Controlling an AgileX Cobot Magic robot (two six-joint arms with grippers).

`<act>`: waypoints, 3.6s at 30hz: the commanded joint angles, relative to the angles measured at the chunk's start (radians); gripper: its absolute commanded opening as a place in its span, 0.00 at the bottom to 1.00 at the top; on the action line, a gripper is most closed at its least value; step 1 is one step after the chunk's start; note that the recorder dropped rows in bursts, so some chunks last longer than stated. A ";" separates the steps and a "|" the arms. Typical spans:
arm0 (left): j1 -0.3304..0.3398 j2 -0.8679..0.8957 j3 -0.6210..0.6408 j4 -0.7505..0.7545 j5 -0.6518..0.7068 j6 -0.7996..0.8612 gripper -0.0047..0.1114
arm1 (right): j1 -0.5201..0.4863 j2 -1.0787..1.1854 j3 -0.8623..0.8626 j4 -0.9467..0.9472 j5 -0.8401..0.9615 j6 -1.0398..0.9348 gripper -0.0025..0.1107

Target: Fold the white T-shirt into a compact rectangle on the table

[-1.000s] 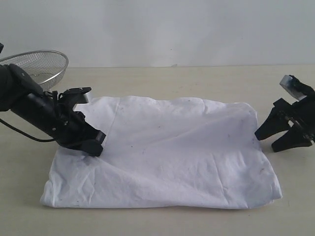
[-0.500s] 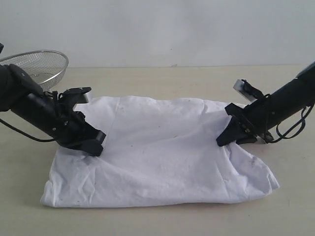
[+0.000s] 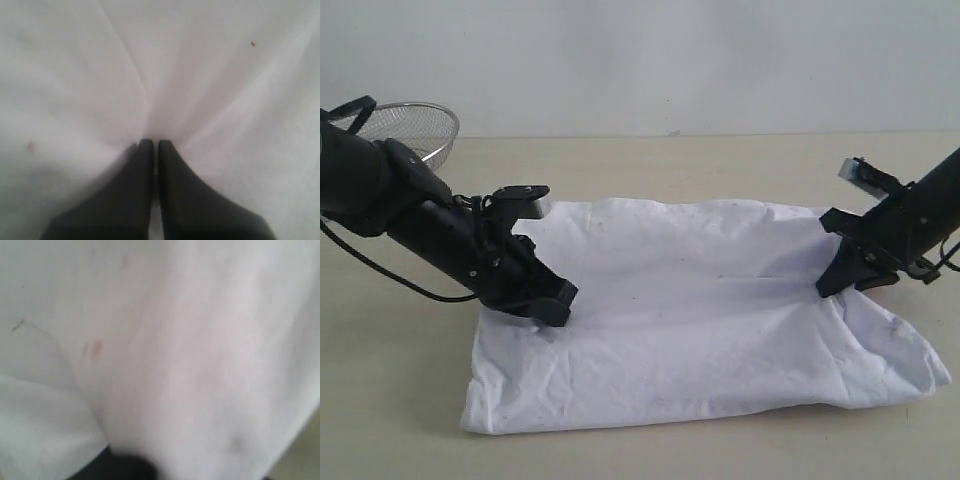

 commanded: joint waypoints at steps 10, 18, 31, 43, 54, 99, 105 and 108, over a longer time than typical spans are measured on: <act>-0.083 0.020 -0.084 -0.089 -0.013 0.040 0.08 | -0.067 -0.037 0.017 -0.030 -0.022 -0.101 0.02; -0.083 0.020 -0.084 -0.067 -0.020 0.036 0.08 | 0.074 -0.210 0.017 0.062 -0.004 -0.145 0.02; -0.066 0.007 -0.084 -0.011 -0.016 -0.008 0.08 | 0.390 -0.288 -0.019 0.062 -0.063 -0.075 0.02; -0.009 -0.147 -0.084 0.201 0.074 -0.174 0.08 | 0.523 -0.220 -0.053 0.018 -0.192 -0.021 0.02; 0.018 -0.231 -0.082 0.309 0.114 -0.263 0.08 | 0.582 -0.128 -0.053 0.014 -0.263 -0.026 0.02; 0.026 -0.234 -0.016 0.338 0.065 -0.271 0.08 | 0.675 -0.218 -0.272 -0.142 -0.018 0.105 0.35; 0.026 -0.234 -0.016 0.338 0.053 -0.271 0.08 | 0.666 -0.309 -0.273 -0.551 0.040 0.290 0.02; 0.026 -0.234 -0.016 0.338 0.052 -0.266 0.08 | 0.592 -0.304 -0.241 -0.565 0.108 0.320 0.02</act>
